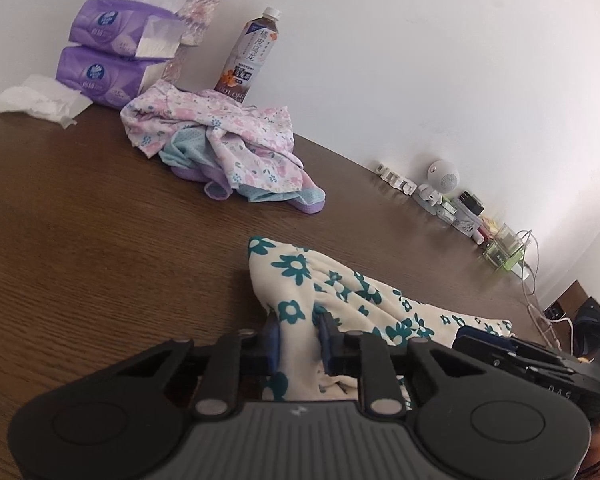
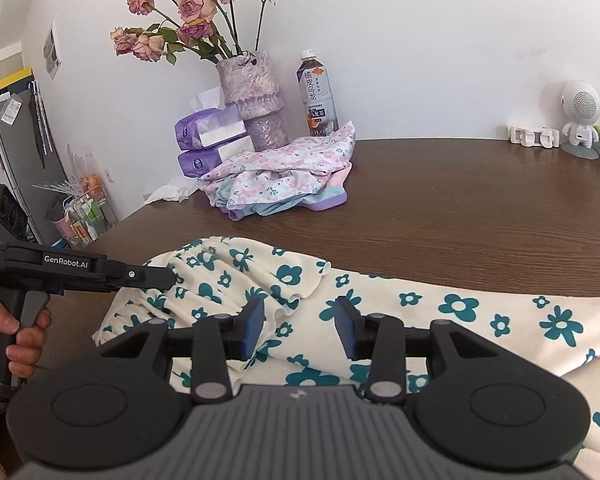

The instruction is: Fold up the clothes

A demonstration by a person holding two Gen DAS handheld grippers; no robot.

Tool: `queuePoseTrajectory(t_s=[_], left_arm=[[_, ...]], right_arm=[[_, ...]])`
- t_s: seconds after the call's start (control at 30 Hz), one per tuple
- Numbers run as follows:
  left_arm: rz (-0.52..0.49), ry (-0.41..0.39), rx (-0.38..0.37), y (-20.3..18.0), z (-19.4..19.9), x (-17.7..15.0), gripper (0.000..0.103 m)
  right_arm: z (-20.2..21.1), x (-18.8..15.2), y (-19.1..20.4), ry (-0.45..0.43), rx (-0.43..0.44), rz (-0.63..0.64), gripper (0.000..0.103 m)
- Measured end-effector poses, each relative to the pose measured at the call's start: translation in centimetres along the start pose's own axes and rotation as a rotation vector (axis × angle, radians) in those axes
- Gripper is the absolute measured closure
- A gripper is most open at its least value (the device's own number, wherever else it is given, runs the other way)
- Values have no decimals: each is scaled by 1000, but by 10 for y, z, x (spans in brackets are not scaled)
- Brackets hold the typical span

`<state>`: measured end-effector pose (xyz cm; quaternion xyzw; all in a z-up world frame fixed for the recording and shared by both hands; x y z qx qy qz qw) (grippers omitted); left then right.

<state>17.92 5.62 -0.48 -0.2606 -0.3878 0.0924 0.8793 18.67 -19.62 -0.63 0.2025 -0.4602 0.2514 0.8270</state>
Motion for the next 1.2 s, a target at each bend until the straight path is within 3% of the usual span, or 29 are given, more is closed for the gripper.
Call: queuePoseTrajectory(t_s=[0.17, 0.5, 0.87, 1.0, 1.2], left_arm=[[-171, -43, 86, -25, 3, 4, 86], [-661, -160, 314, -100, -7, 1, 86], [-1155, -227, 463, -185, -34, -42, 86], [-1266, -234, 455, -211, -42, -63, 86], [-1313, -181, 372, -236, -61, -97, 86]], right_arm=[[11, -1, -20, -18, -29, -31, 64], [32, -4, -28, -40, -5, -10, 64], [64, -7, -48, -88, -30, -11, 64], [78, -8, -59, -116, -48, -25, 64], [93, -9, -79, -146, -78, -62, 64]])
Point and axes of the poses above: each gripper's, at about its wrist camera, not at the fingertips, and z roughly against the way its jaws point, y to its left, x to its top, the point moved 6 cm from there along -z, roughly the way its jaws point, and after that the axes turned 10 degrees about z, right-handed, at the moved point
